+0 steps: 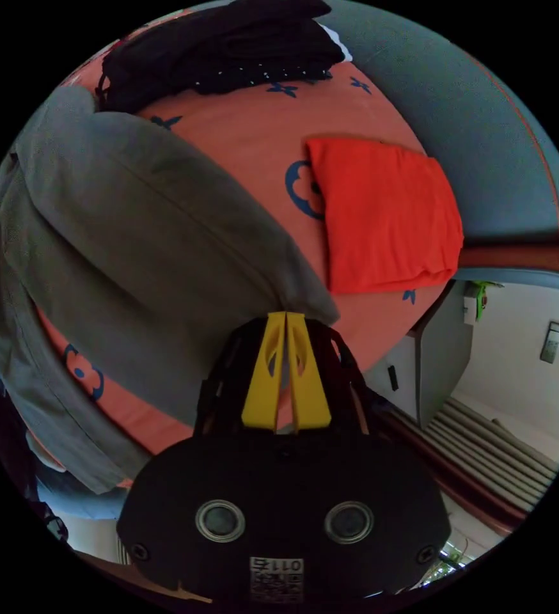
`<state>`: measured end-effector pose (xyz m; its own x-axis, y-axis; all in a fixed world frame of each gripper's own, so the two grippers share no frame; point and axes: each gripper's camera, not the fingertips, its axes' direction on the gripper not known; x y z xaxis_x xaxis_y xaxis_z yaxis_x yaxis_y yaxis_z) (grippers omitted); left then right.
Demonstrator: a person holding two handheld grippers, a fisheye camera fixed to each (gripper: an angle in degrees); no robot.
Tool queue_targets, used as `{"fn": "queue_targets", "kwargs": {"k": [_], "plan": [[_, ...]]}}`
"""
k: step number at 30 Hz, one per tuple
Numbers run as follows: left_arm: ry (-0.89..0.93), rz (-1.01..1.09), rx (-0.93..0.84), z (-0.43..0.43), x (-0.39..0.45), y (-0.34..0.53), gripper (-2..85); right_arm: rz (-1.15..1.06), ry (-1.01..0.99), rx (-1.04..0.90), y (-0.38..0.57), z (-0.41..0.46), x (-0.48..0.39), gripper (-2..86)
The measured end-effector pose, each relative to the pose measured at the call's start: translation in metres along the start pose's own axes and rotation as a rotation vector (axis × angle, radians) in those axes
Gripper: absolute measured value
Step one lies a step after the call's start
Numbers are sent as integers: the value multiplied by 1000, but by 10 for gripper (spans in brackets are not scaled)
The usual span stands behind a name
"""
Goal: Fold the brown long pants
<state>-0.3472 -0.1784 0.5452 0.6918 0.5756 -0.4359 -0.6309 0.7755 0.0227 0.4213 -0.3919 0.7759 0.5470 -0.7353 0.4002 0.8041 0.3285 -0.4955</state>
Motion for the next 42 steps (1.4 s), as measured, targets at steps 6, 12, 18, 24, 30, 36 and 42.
{"fn": "queue_targets", "kwargs": {"k": [6, 12, 18, 24, 30, 36, 42], "plan": [[-61, -28, 47, -25, -12, 18, -3, 97, 157, 188, 57, -65, -23, 9], [-113, -92, 109, -56, 2, 75, -3, 158, 212, 295, 145, -117, -78, 6], [-217, -306, 248, -124, 13, 168, -3, 291, 331, 434, 239, -193, -151, 5], [-196, -587, 409, -196, -36, 244, -3, 391, 434, 602, 299, -286, -188, 5], [-113, -550, 318, -184, -68, 215, -3, 359, 332, 540, 270, -277, -158, 4], [-53, -426, 154, -120, -60, 122, -3, 301, 241, 328, 195, -197, -110, 5], [-32, -305, 21, -42, -26, 21, -3, 296, 167, 124, 117, -85, -66, 6]]}}
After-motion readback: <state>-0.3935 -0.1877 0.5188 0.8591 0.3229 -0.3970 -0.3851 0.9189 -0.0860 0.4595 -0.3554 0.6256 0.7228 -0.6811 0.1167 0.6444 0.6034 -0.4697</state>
